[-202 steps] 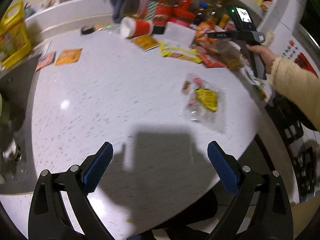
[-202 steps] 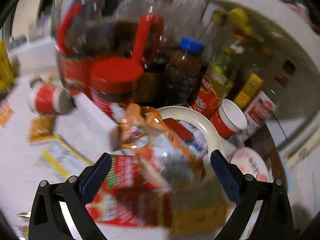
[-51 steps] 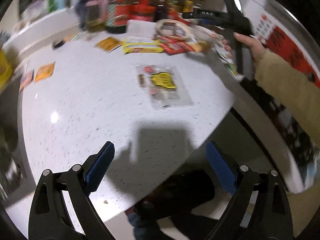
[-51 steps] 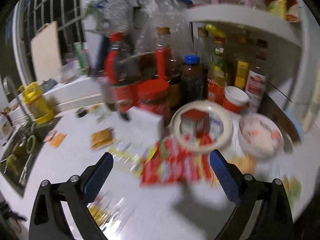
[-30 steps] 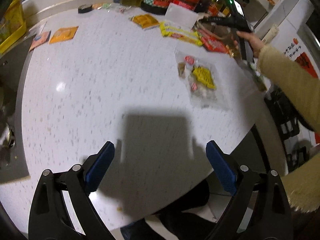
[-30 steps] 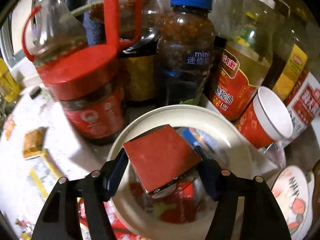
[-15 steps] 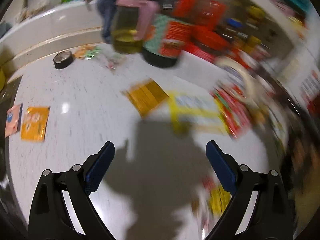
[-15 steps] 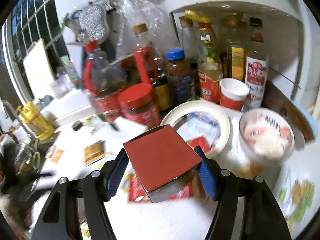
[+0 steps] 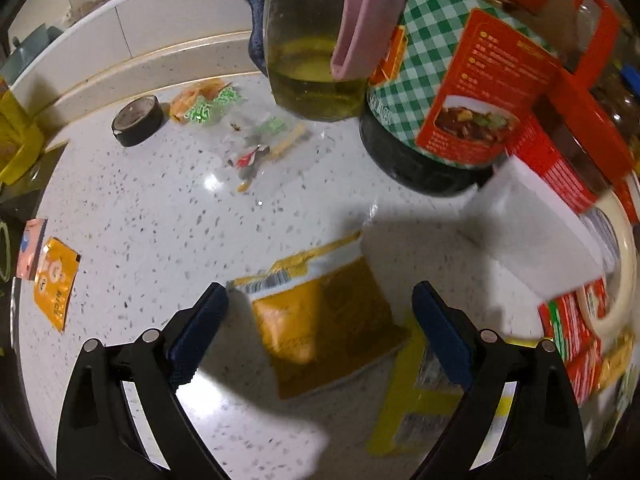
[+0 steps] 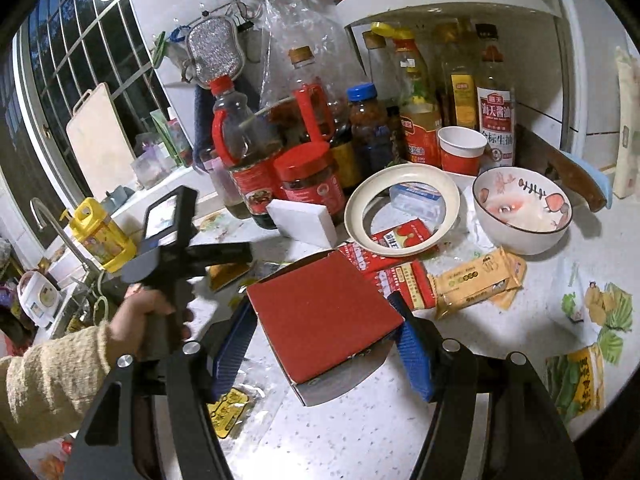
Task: Collect trash
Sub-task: 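Grasp the orange snack packet with the left tool while the right holds the red box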
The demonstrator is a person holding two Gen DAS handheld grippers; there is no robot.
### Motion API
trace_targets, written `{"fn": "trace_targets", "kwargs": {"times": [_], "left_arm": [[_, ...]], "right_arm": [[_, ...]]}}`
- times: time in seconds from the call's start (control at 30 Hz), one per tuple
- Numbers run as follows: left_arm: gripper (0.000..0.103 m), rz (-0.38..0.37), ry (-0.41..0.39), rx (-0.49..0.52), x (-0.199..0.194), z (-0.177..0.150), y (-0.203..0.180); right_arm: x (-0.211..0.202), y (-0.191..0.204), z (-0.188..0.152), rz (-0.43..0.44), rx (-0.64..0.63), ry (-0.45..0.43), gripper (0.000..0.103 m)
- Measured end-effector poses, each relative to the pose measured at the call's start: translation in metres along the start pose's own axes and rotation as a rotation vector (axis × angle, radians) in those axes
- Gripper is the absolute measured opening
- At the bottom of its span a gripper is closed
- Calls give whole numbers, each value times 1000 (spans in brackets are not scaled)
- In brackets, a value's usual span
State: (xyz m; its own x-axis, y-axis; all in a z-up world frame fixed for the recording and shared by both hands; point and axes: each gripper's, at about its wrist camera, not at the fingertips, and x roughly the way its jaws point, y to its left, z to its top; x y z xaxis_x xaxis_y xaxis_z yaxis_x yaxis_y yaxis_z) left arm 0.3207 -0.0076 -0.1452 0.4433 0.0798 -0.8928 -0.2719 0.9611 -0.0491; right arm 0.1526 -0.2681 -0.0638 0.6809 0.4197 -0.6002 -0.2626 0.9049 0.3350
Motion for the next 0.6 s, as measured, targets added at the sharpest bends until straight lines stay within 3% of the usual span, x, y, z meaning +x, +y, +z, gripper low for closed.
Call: {"fn": "trace_targets", "kwargs": {"times": [0.07,0.1,0.17,0.4,0.5,0.6], "left_arm": [[79,37,-13,3,0,1,-5],[65,57,-33,19,-2,0,-8],[49,52,-47,34,-6,-2,-10],[47,53,-107,53,-31,-14,0],[47,-6,-149,79,-58,-22,13],[47,-136,-192,131,-101,-40,27]], "right_arm": [[-4,1,-1,4,3,-6,66],[-5,1,-1,7,4,-8,66],[-9,2,-2,11,7,-11,66],[-14,11,0,27,0,-19,66],[-15,18,0,29,-8,-23,66],[-19,28,-1,38,-10,-29,66]]}}
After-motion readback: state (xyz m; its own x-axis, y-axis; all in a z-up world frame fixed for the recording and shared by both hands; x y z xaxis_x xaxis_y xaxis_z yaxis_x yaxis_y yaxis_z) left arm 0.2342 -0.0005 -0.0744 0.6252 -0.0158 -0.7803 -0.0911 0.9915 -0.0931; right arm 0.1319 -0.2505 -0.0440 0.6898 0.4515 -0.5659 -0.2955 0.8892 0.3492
